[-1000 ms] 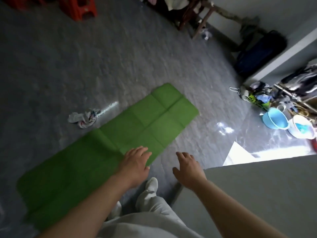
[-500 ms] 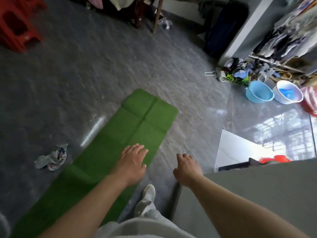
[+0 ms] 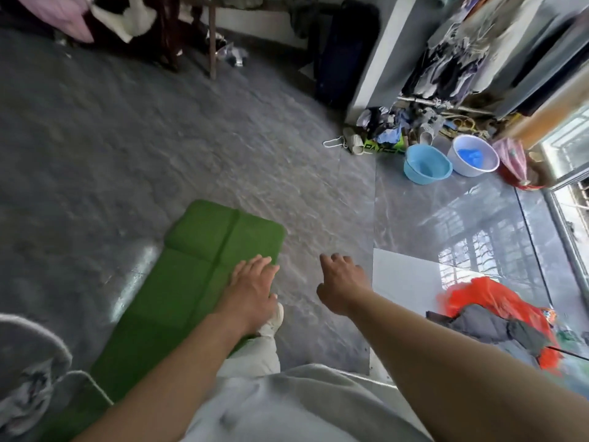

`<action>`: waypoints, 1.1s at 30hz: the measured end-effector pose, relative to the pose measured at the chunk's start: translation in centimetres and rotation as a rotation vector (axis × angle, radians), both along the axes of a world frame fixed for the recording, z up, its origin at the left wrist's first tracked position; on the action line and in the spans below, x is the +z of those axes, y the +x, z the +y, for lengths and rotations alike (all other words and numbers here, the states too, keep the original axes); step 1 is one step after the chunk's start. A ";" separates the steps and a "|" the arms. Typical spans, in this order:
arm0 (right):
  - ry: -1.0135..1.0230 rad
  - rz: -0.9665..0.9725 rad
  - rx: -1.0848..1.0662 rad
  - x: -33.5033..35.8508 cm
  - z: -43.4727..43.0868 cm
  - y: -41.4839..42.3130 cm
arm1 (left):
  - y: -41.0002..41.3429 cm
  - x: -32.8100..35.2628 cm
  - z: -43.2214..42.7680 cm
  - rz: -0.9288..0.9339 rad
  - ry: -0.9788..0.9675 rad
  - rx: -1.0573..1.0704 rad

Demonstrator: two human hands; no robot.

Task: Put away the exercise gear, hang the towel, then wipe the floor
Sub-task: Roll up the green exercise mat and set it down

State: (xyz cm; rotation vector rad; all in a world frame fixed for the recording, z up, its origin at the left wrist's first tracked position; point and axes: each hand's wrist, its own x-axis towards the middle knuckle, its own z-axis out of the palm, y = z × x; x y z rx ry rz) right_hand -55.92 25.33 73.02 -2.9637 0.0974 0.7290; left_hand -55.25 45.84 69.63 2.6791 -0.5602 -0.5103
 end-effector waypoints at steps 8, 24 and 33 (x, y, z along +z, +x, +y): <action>0.037 -0.006 0.001 -0.7 -6.9 13.7 | 15.1 -1.5 -8.6 0.012 -0.008 -0.064; 0.145 -0.093 0.108 -0.3 -25.9 37.0 | 40.1 0.5 -27.1 -0.061 0.095 -0.057; 0.128 -0.146 0.318 3.2 -35.9 54.2 | 51.1 1.7 -33.7 -0.089 0.137 0.239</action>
